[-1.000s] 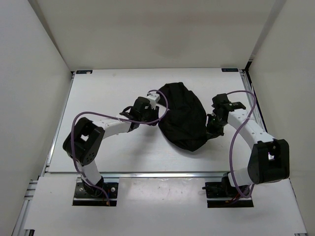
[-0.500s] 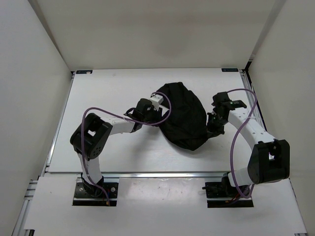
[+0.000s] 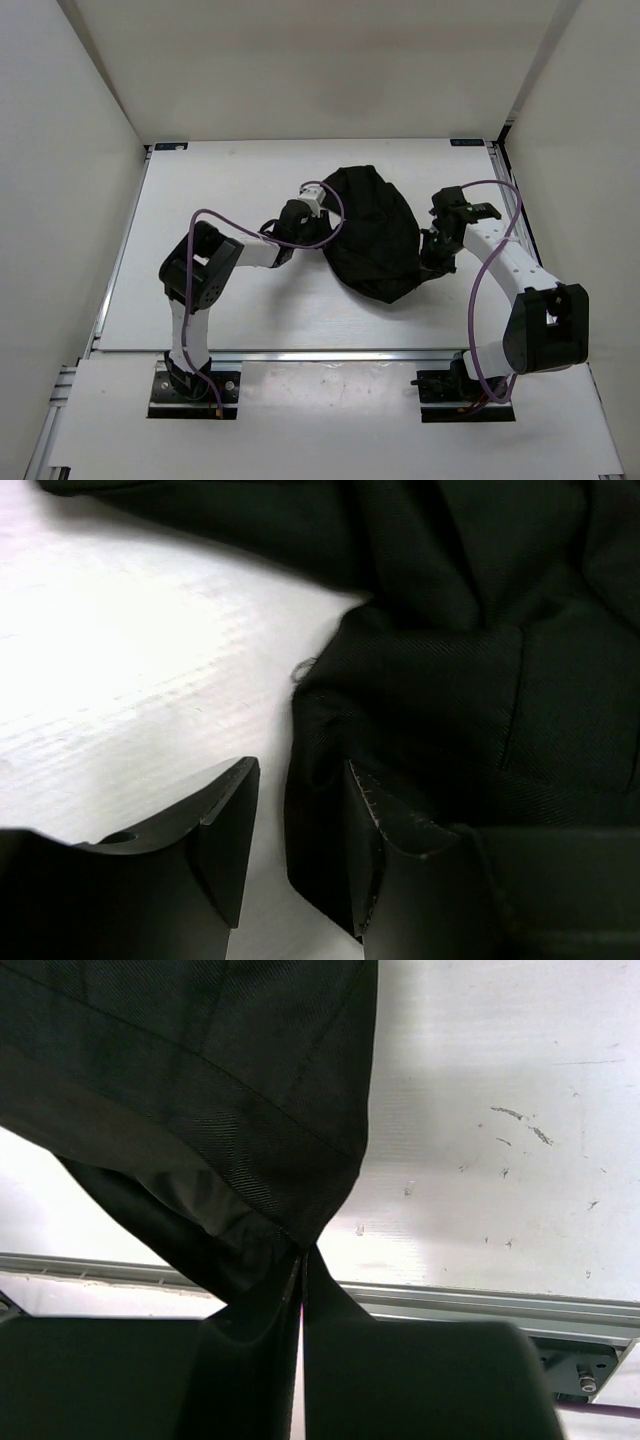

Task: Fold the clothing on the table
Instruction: Flatten the skirt out

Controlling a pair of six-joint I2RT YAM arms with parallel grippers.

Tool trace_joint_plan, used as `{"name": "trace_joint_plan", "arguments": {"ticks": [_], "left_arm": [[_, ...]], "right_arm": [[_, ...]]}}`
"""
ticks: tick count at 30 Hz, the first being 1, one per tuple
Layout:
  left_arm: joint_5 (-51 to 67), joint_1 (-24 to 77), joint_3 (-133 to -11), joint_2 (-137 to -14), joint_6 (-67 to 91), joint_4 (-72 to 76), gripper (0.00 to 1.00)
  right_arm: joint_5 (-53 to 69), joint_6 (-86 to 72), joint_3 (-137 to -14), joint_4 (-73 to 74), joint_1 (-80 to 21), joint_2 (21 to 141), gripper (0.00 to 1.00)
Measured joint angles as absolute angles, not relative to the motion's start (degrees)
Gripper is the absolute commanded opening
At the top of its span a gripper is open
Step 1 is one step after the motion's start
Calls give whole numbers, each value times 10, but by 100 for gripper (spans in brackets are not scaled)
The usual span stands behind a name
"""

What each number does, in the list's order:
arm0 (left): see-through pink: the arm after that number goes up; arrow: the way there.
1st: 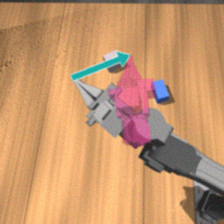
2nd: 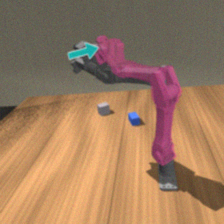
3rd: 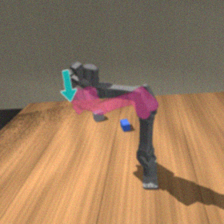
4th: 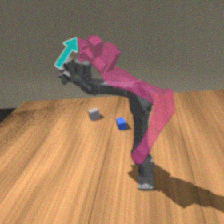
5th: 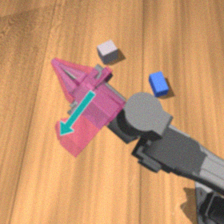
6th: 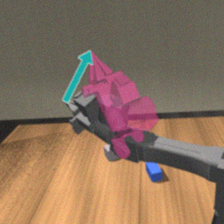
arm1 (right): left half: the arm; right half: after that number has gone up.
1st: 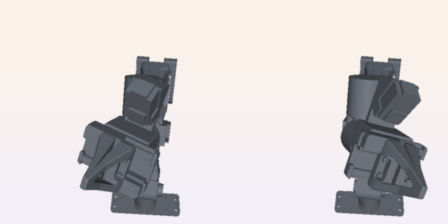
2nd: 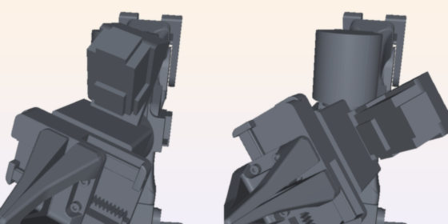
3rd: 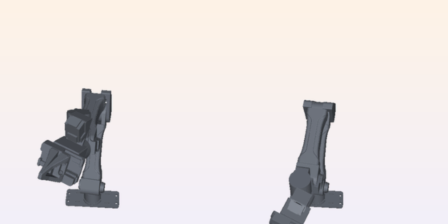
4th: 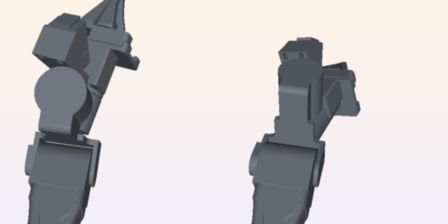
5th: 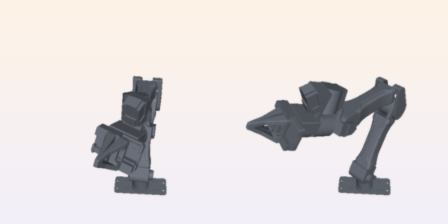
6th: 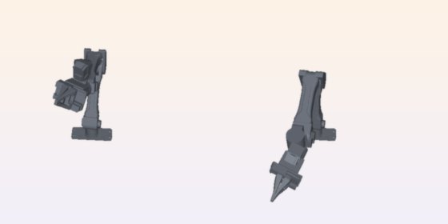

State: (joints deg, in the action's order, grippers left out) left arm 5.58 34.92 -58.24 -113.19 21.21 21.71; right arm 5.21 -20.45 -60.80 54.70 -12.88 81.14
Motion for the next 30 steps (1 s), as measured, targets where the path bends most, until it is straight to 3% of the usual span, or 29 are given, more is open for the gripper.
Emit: {"name": "trace_joint_plan", "arguments": {"ticks": [14, 19, 20, 22, 26, 30], "left_arm": [[-44, 241, -512, -1047, 333, 298, 51], [6, 187, -497, -1038, 356, 314, 51], [14, 183, -501, -1038, 345, 300, 55], [32, 194, -520, -1038, 314, 263, 54], [80, 245, -562, -1040, 275, 205, 41], [127, 276, -625, -1077, 248, 134, 41]], "right_arm": [[66, -203, -602, 555, -121, 810, 0], [66, -203, -606, 558, -121, 811, 0], [66, -203, -609, 559, -120, 811, 0], [66, -203, -615, 561, -119, 813, 0], [68, -203, -628, 568, -116, 821, 0], [68, -203, -642, 570, -117, 829, 0]]}}
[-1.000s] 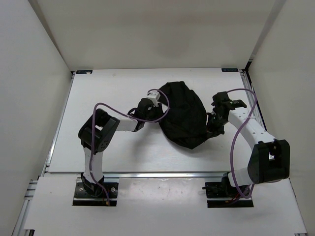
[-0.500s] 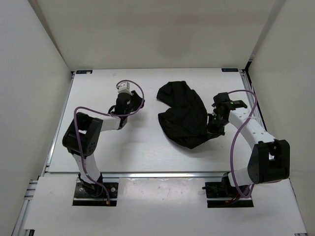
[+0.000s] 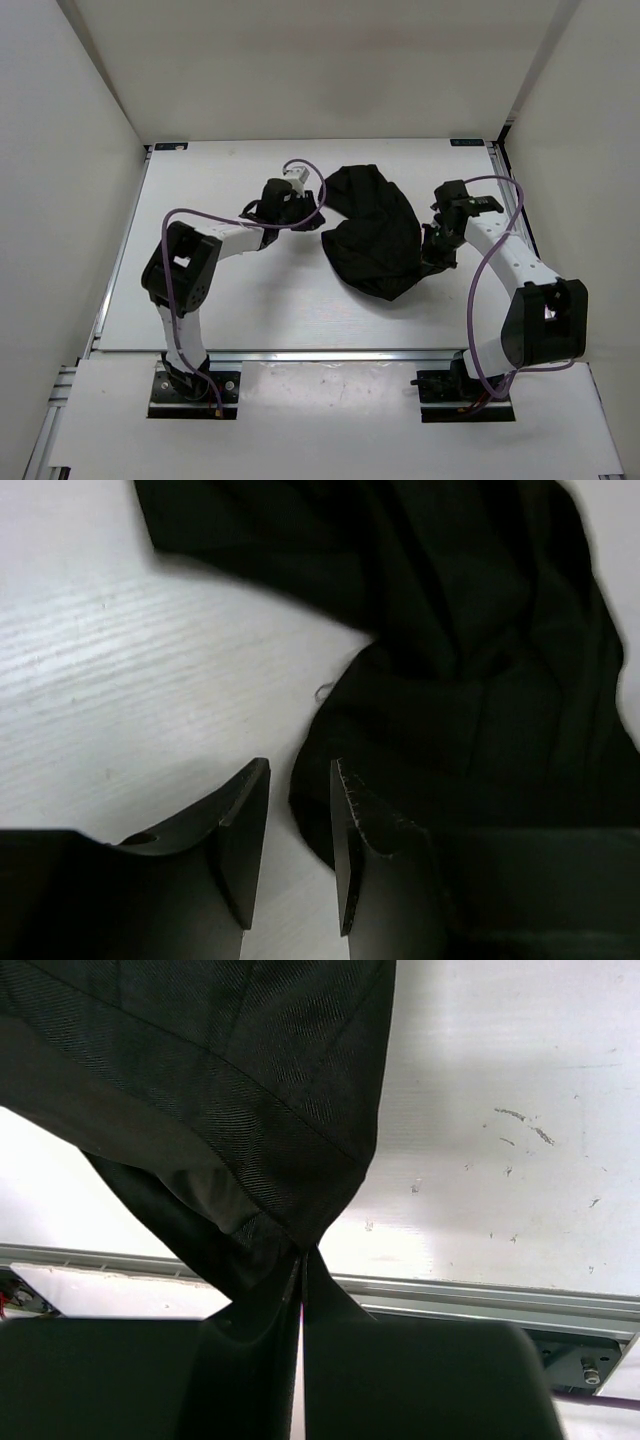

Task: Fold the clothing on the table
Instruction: Flatten the skirt out

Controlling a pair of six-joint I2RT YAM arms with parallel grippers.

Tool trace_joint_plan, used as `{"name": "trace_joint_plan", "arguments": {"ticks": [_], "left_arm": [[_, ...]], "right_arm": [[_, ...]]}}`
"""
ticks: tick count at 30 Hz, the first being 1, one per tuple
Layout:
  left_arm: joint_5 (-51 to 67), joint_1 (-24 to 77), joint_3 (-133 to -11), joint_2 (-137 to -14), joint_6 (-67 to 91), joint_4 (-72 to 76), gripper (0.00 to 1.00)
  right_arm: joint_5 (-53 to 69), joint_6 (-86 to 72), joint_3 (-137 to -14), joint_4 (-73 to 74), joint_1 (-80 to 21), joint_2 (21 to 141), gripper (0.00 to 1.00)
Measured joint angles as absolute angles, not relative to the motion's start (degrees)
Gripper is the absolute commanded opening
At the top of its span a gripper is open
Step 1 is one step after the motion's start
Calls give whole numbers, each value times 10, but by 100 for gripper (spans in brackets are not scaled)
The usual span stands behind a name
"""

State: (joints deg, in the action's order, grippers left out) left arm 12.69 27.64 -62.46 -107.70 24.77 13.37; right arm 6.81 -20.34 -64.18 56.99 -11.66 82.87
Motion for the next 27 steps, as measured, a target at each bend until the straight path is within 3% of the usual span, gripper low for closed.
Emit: {"name": "trace_joint_plan", "arguments": {"ticks": [2, 4, 12, 18, 27], "left_arm": [[135, 279, -631, -1091, 238, 107, 32], [144, 279, -632, -1101, 231, 75, 0], [219, 294, -615, -1120, 272, 40, 0], [264, 324, -556, -1115, 370, 121, 0], [230, 327, -536, -1128, 494, 251, 0]], "right_arm": [[68, -204, -644, 570, -118, 830, 0], [68, -204, -644, 571, -119, 830, 0], [68, -206, -643, 571, -120, 830, 0], [68, -214, -631, 570, -123, 827, 0], [68, -224, -620, 572, -130, 821, 0]]}}
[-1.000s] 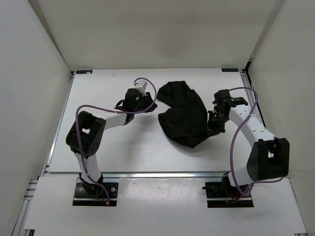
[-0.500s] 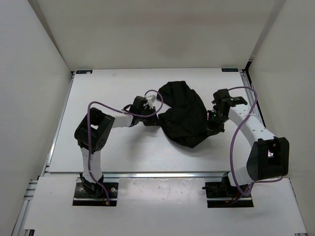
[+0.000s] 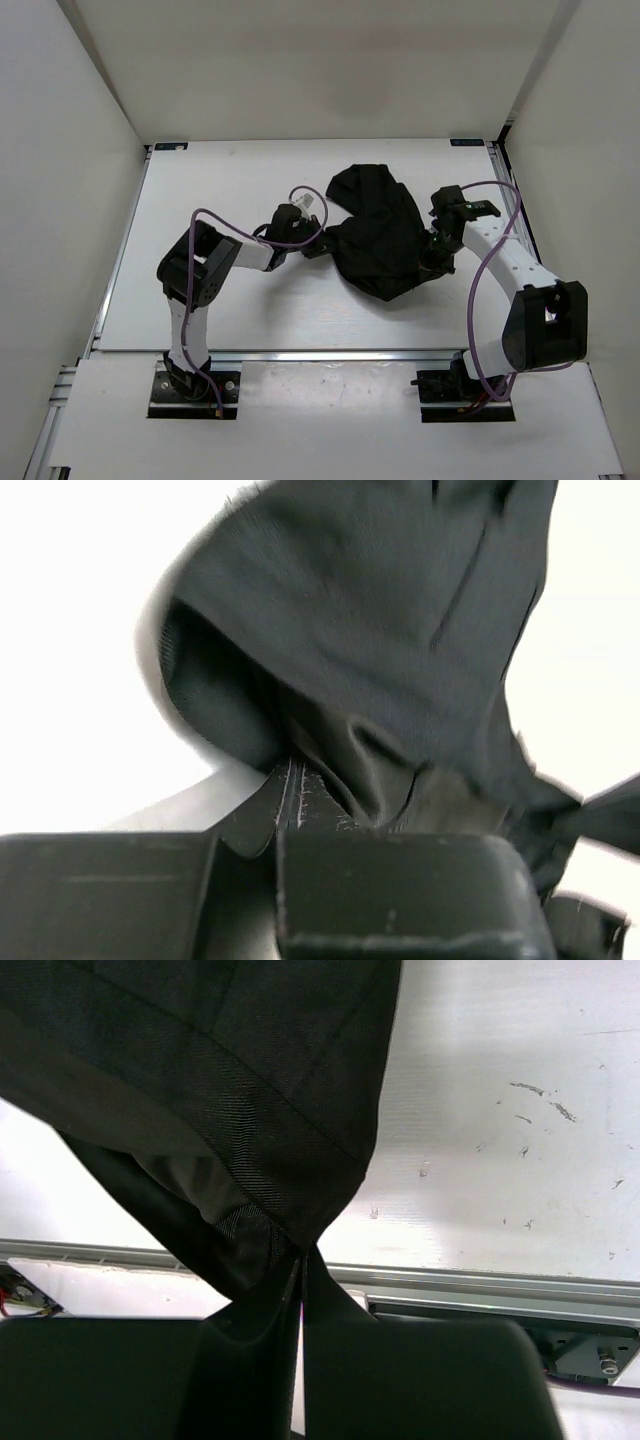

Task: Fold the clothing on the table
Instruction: Flatten the skirt out

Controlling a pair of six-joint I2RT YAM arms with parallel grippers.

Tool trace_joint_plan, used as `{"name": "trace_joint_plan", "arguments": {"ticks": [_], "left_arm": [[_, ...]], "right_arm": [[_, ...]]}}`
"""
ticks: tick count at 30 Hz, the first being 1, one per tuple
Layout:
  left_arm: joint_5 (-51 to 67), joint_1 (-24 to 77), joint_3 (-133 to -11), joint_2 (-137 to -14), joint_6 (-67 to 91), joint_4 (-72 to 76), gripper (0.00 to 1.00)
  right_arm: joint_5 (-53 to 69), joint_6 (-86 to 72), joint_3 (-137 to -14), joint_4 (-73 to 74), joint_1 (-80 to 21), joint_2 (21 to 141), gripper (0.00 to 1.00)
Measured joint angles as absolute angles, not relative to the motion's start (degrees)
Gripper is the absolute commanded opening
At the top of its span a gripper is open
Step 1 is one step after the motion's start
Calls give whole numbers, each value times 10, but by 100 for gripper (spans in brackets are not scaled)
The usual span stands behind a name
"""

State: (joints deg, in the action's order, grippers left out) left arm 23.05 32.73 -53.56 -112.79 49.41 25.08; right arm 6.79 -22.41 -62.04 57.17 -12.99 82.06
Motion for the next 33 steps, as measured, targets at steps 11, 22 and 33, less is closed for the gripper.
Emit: {"name": "trace_joint_plan", "arguments": {"ticks": [11, 22, 33], "left_arm": [[204, 272, -563, -1161, 559, 305, 0], [210, 293, -565, -1161, 564, 300, 0], [176, 315, -574, -1237, 651, 394, 0]], "right_arm": [[64, -233, -620, 575, -134, 818, 0], [66, -236, -630, 579, -136, 825, 0], [66, -236, -632, 599, -138, 826, 0]]}}
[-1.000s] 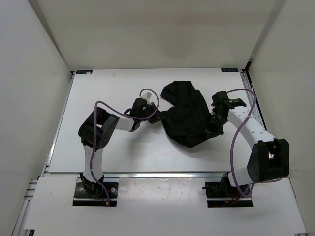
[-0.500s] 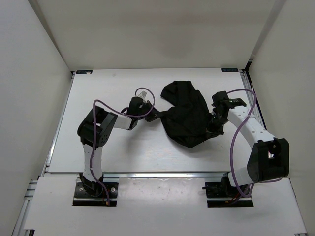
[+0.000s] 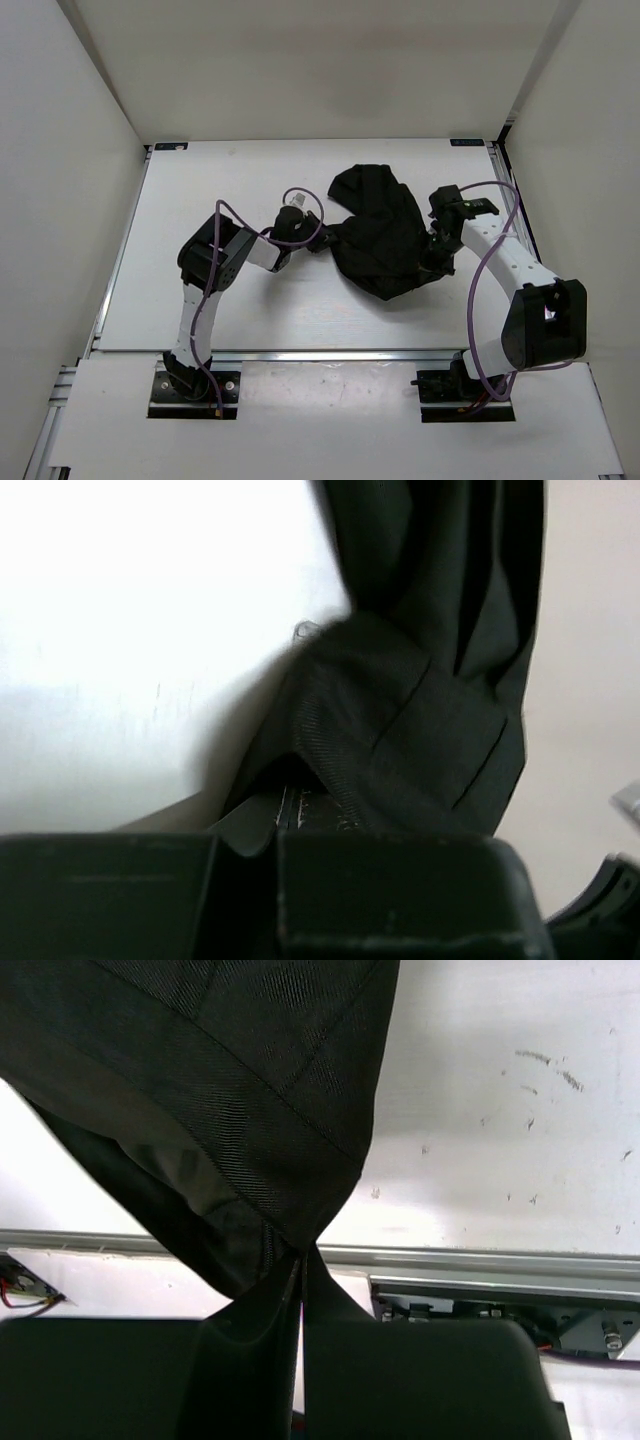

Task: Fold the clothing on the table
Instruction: Flatten the skirt out

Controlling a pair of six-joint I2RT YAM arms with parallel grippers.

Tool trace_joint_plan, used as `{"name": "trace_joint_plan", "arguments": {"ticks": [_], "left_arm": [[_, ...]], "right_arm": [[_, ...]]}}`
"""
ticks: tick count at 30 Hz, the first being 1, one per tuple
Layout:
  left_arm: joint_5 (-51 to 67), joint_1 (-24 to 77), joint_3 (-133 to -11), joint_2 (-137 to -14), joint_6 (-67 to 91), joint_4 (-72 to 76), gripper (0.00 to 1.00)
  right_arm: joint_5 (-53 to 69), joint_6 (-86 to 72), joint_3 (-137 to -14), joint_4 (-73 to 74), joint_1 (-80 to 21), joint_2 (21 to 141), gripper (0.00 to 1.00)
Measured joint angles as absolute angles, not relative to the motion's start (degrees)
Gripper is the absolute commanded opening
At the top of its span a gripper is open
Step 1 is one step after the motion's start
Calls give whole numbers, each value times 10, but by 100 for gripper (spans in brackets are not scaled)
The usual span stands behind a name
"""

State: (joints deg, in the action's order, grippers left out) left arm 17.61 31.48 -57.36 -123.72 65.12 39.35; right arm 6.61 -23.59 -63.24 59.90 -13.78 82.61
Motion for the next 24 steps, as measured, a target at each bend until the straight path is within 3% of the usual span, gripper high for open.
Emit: {"name": "trace_joint_plan", "arguments": {"ticks": [14, 24], "left_arm": [[107, 317, -627, -1301, 745, 483, 0], [83, 202, -625, -1276, 776, 538, 0]], "right_arm": [[79, -238, -627, 645, -136, 799, 0], [75, -239, -605, 672, -125, 782, 0]]}}
